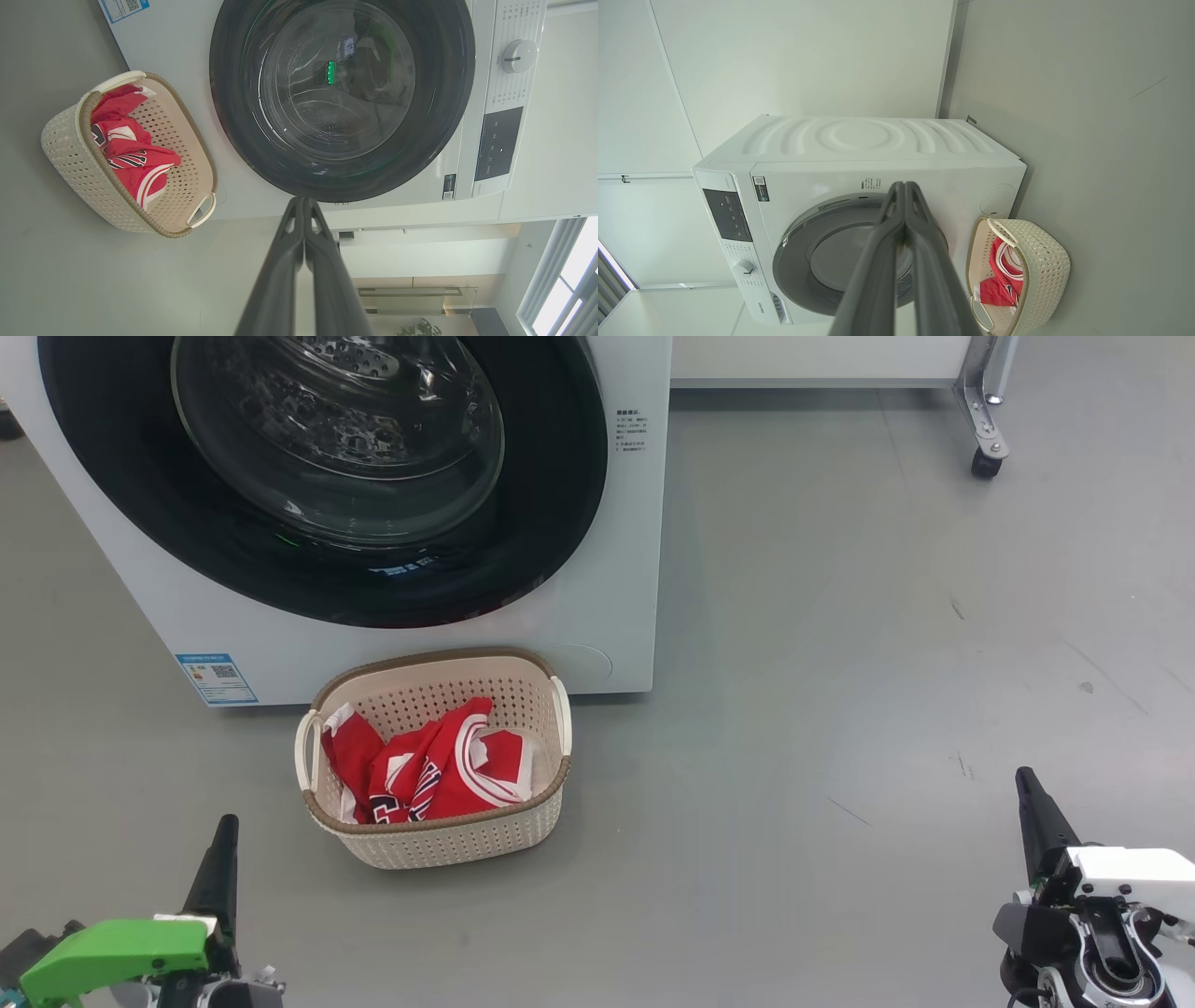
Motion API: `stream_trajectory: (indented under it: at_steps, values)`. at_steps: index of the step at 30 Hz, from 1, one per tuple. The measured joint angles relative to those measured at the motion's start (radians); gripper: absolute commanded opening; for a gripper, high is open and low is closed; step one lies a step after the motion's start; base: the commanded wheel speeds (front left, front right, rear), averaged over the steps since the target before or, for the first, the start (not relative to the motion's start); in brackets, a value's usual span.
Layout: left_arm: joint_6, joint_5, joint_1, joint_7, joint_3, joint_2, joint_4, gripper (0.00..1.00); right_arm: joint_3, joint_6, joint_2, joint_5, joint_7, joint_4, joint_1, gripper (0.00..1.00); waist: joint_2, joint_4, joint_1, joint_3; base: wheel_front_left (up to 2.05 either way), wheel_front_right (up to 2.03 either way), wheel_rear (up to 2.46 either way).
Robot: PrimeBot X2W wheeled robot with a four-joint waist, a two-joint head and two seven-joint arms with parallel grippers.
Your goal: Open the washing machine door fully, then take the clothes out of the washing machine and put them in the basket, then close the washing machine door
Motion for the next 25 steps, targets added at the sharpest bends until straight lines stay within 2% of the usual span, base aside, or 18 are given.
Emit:
stream_trajectory:
  at_steps: [25]
  values:
    - [0.0,0.0,0.0,0.007,0.003,0.0,0.0,0.0,-0.002,0.0,0.0,0.0,0.003,0.0,0.0,0.0,0.0,0.0,0.0,0.0,0.0,0.0,0.0]
